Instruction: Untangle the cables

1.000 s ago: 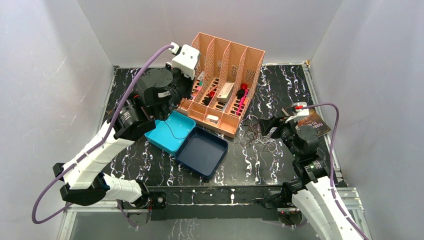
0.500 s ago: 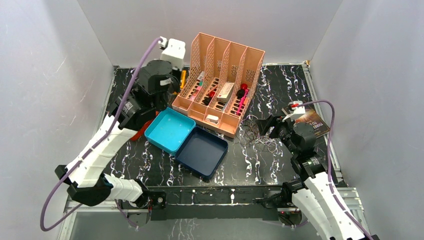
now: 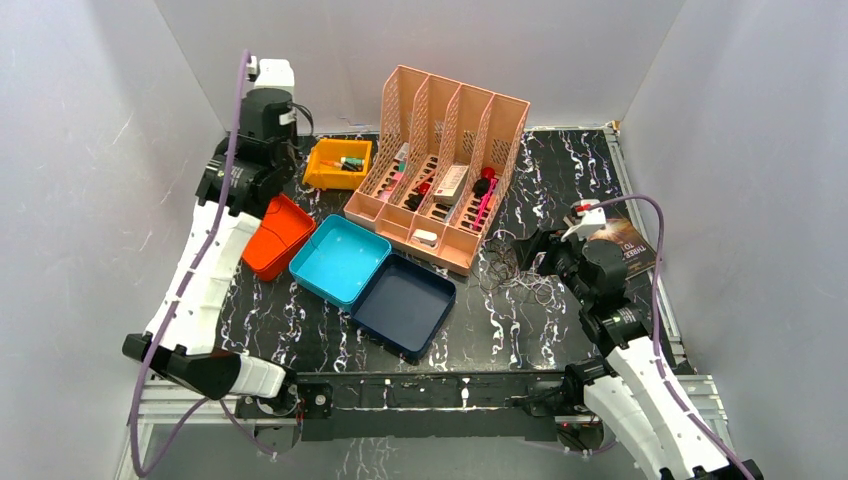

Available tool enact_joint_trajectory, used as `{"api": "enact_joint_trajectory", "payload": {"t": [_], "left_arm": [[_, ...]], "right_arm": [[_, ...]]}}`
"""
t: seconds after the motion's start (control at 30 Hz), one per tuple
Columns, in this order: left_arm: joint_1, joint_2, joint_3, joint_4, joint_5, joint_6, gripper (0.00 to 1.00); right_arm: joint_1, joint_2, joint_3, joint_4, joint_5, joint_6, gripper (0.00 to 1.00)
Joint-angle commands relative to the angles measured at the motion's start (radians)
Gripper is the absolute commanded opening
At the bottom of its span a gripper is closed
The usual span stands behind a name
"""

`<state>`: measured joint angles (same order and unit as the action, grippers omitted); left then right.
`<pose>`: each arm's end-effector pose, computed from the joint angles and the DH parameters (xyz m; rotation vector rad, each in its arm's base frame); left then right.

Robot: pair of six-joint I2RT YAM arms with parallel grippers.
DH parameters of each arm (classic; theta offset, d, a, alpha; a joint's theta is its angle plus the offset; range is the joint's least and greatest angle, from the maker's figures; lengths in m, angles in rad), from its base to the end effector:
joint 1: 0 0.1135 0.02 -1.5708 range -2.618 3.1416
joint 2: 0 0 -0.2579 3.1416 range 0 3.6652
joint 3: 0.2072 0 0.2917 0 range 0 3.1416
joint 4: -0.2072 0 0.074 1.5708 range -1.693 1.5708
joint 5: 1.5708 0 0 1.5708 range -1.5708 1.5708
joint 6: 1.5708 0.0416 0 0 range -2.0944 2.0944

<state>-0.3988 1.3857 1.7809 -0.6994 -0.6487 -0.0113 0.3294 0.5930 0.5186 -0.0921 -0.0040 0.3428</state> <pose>0.3002 -0.0992 0.5002 -0.0879 1.8212 0.3181 0.1980 0.0678 0.2771 0.0088 1.7632 0.4953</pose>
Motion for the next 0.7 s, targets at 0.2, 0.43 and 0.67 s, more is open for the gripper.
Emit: {"api": "enact_joint_trajectory", "payload": {"t": [0.2,0.43,0.67], "left_arm": [[0.208,0.051,0.052,0.094,0.198,-0.002,0.0],[0.254,0.067,-0.049,0.136,0.27,-0.037,0.0],[0.301,0.066,-0.229,0.191,0.313,-0.075,0.0]], "right_arm": [[-0.002,0.03,0.083,0.045,-0.02,-0.015,0.79],[-0.002,0.042,0.081,0.059,-0.028,0.002,0.79],[-0.002,0.032,0.08,0.043,-0.023,0.001,0.79]]}}
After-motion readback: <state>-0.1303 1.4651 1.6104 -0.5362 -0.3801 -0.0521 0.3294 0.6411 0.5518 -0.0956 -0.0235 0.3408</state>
